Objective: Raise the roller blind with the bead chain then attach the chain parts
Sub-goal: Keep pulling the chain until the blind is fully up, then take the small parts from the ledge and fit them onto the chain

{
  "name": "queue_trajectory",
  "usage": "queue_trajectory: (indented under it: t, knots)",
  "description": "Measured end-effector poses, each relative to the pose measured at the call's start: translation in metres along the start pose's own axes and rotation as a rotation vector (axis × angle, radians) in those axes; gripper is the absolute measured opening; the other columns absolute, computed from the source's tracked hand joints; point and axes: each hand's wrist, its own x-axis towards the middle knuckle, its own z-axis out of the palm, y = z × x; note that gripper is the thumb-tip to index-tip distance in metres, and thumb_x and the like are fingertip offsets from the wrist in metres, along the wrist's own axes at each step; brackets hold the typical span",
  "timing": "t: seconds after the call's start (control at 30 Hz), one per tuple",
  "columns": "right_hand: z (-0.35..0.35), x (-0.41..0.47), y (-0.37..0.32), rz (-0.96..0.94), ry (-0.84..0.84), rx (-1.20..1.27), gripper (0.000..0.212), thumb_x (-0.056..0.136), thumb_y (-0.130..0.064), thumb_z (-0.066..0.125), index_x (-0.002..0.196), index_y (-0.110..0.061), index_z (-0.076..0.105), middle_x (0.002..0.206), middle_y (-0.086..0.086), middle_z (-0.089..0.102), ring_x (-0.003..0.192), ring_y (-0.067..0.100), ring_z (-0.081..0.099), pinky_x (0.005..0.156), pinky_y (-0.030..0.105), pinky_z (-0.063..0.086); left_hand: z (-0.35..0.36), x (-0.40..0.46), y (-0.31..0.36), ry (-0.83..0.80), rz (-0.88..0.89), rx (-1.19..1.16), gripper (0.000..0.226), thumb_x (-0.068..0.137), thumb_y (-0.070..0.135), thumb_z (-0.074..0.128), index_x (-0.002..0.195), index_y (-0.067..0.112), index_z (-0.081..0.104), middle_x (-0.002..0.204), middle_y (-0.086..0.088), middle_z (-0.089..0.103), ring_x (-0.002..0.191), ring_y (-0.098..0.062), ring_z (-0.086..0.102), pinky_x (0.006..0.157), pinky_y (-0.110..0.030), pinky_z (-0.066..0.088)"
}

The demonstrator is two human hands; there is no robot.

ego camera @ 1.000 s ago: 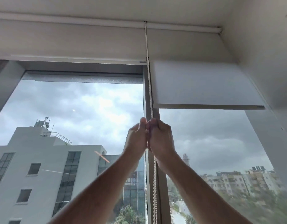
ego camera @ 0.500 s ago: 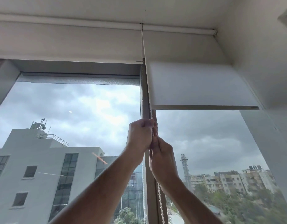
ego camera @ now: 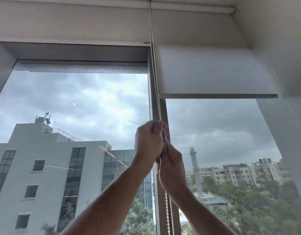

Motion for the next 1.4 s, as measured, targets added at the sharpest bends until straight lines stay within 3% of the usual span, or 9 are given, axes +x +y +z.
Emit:
queue_trajectory:
  t: [0.07,0.17,0.23,0.33,0.43,0.57,0.93,1.13,1.4]
  knots:
    - [-0.001,-0.002,0.002,0.061,-0.052,0.019,0.041,0.108,-0.026,0.036,0.072,-0.033,0.054,0.055,-0.005,0.039,0.048,0.011,0.033,0.047,0.03,0.028,-0.002,0.0,-0.006,0.002,0.002,0.02,0.022,0.096,0.012,0.054,0.082,0.01,0.071,0.049,0.009,0.058,0.045,-0.004,0.053,0.048,-0.018,0.044]
    - [-0.003,-0.013,0.012,0.146,-0.113,0.057,0.039,0.107,-0.027,0.038,0.073,-0.011,0.049,0.055,0.0,0.039,0.045,0.014,0.033,0.046,0.033,0.031,-0.006,-0.002,-0.019,-0.012,-0.041,-0.019,0.016,0.096,0.011,0.056,0.092,0.005,0.071,0.056,0.005,0.059,0.046,-0.008,0.052,0.046,-0.02,0.045]
    - [-0.004,-0.025,0.021,0.165,-0.149,0.025,0.034,0.107,-0.023,0.041,0.079,-0.004,0.05,0.052,0.0,0.042,0.039,0.009,0.037,0.041,0.028,0.036,-0.009,-0.006,-0.03,-0.019,-0.074,-0.037,0.014,0.097,0.011,0.058,0.1,0.004,0.07,0.06,0.004,0.063,0.045,-0.009,0.052,0.046,-0.022,0.044]
    - [-0.006,-0.044,0.036,0.22,-0.193,0.048,0.022,0.104,-0.025,0.046,0.09,-0.015,0.06,0.053,-0.009,0.047,0.042,0.003,0.04,0.041,0.02,0.039,-0.014,-0.016,-0.046,-0.053,-0.114,-0.047,0.018,0.096,0.009,0.06,0.111,0.003,0.068,0.068,0.002,0.068,0.047,-0.008,0.056,0.045,-0.021,0.046]
    - [-0.012,-0.062,0.052,0.266,-0.205,0.039,0.018,0.102,-0.028,0.046,0.098,-0.02,0.062,0.056,-0.011,0.058,0.05,0.004,0.051,0.049,0.025,0.047,-0.021,-0.029,-0.064,-0.082,-0.129,-0.06,0.022,0.094,0.004,0.061,0.116,0.0,0.065,0.074,-0.001,0.072,0.051,-0.009,0.063,0.046,-0.021,0.051]
    - [-0.021,-0.086,0.072,0.32,-0.149,0.012,0.017,0.1,-0.027,0.05,0.099,-0.015,0.063,0.06,-0.002,0.062,0.053,0.014,0.056,0.053,0.032,0.05,-0.028,-0.051,-0.092,-0.095,-0.169,-0.053,0.022,0.092,0.004,0.064,0.113,0.001,0.067,0.078,-0.001,0.074,0.057,-0.011,0.069,0.051,-0.023,0.057]
    - [-0.044,-0.163,0.124,0.503,-0.152,-0.148,0.014,0.099,-0.011,0.054,0.093,-0.022,0.061,0.069,0.001,0.062,0.056,0.01,0.055,0.053,0.032,0.05,-0.053,-0.133,-0.172,-0.147,-0.359,-0.084,0.008,0.089,0.01,0.066,0.095,0.013,0.07,0.081,-0.001,0.076,0.066,-0.015,0.074,0.059,-0.026,0.06]
    - [-0.065,-0.212,0.162,0.646,-0.116,-0.239,0.006,0.098,-0.015,0.059,0.097,-0.015,0.064,0.075,0.025,0.064,0.06,0.024,0.057,0.06,0.051,0.052,-0.05,-0.186,-0.216,-0.157,-0.49,-0.134,0.006,0.087,0.01,0.07,0.091,0.014,0.072,0.079,-0.005,0.078,0.065,-0.021,0.074,0.06,-0.031,0.062]
    - [-0.112,-0.286,0.227,0.851,-0.125,-0.349,0.006,0.098,-0.018,0.059,0.095,-0.02,0.064,0.069,0.006,0.059,0.061,0.017,0.055,0.057,0.035,0.048,-0.038,-0.262,-0.266,-0.155,-0.638,-0.186,0.004,0.082,0.014,0.075,0.086,0.016,0.075,0.076,-0.007,0.077,0.062,-0.019,0.072,0.058,-0.025,0.058]
